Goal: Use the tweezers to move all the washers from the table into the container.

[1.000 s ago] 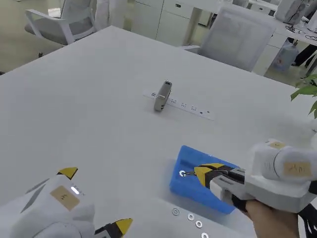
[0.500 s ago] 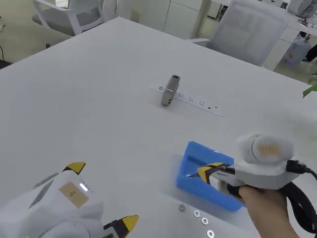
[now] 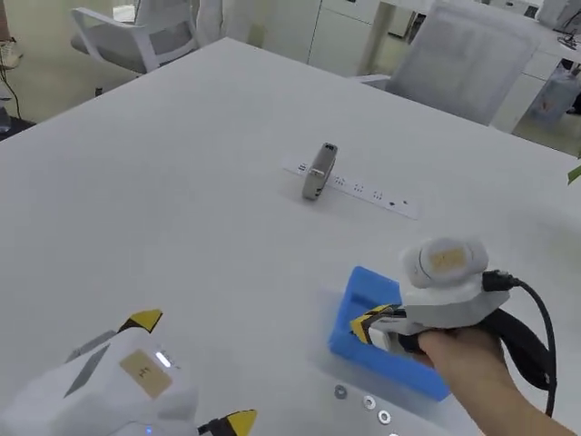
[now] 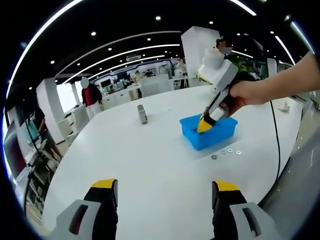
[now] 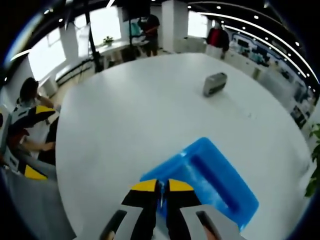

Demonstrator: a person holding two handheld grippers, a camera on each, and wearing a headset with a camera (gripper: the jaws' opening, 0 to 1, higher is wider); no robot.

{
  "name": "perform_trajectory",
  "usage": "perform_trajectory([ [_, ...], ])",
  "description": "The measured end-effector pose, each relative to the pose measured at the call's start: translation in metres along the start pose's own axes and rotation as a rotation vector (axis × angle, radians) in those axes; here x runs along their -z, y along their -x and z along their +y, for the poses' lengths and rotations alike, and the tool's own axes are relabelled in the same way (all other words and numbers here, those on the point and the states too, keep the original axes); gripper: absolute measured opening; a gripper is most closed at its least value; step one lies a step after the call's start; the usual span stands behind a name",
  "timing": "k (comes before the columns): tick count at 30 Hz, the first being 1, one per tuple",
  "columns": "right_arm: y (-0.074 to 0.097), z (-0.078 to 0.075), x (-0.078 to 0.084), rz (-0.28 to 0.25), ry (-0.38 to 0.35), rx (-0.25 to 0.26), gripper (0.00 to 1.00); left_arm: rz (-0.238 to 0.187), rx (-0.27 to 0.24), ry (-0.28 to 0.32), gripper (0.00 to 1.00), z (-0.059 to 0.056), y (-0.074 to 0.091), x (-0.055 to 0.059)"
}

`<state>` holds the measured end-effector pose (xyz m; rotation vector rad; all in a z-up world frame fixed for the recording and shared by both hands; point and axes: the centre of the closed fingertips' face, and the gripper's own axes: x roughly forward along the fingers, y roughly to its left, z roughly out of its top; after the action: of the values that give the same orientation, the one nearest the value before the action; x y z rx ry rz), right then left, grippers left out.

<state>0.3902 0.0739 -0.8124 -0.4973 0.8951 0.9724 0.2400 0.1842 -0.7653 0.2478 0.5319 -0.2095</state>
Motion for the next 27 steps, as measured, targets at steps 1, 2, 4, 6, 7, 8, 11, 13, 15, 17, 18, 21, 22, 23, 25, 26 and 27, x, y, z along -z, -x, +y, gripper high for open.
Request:
perform_trajectory([
  [1,-0.002,-0.001,-0.001,0.013,0.005,-0.007,0.02,0.001,0.002,-0.005,0.78,-0.001,0.0,0.0],
  [2,-0.003,-0.002,-0.003,0.028,0.004,-0.017,0.02,0.002,0.003,-0.008,0.78,-0.001,0.0,0.0],
  [4,-0.005,-0.003,-0.007,0.032,-0.002,-0.018,0.02,0.002,0.002,-0.011,0.78,-0.001,0.0,0.0],
  [6,-0.008,-0.005,-0.011,0.009,-0.007,-0.008,0.02,0.001,-0.003,-0.011,0.78,0.0,0.0,0.0],
  [7,-0.008,-0.004,-0.013,-0.026,-0.015,0.009,0.02,0.001,-0.005,-0.009,0.78,0.0,0.0,0.0],
  [8,-0.009,-0.004,-0.013,-0.037,-0.019,0.016,0.02,0.001,-0.008,-0.008,0.78,0.001,0.0,0.0],
  [11,-0.01,-0.003,-0.016,-0.157,-0.005,0.055,0.02,0.001,-0.011,-0.007,0.78,0.002,0.0,0.0],
  [13,-0.006,0.001,-0.015,-0.236,0.015,0.081,0.02,0.002,-0.012,-0.01,0.78,0.002,0.001,0.0],
  [15,-0.005,-0.002,-0.013,-0.254,-0.011,0.114,0.02,-0.001,-0.009,-0.011,0.78,0.001,0.001,0.0],
  [17,-0.001,0.003,-0.013,-0.256,-0.026,0.102,0.02,-0.002,-0.005,-0.014,0.78,0.0,0.001,-0.001],
  [18,-0.001,0.005,-0.014,-0.265,-0.015,0.093,0.02,-0.002,-0.004,-0.015,0.78,0.0,0.001,-0.001],
  [21,-0.002,0.002,-0.015,-0.245,0.01,0.107,0.02,-0.007,-0.004,-0.016,0.78,0.0,0.001,-0.002],
  [22,0.001,0.003,-0.016,-0.252,0.022,0.104,0.03,-0.007,-0.004,-0.014,0.78,0.0,0.001,-0.002],
  [23,0.003,0.004,-0.016,-0.254,0.023,0.096,0.03,-0.008,-0.004,-0.014,0.78,0.0,0.001,-0.002],
  [25,0.005,0.003,-0.016,-0.263,0.023,0.092,0.03,-0.011,-0.005,-0.013,0.78,0.0,0.001,-0.002],
  [26,0.007,0.002,-0.016,-0.267,0.023,0.096,0.03,-0.013,-0.004,-0.013,0.78,0.0,0.001,-0.003],
  [27,0.011,0.002,-0.017,-0.271,0.016,0.095,0.03,-0.014,-0.004,-0.013,0.78,0.0,0.001,-0.003],
])
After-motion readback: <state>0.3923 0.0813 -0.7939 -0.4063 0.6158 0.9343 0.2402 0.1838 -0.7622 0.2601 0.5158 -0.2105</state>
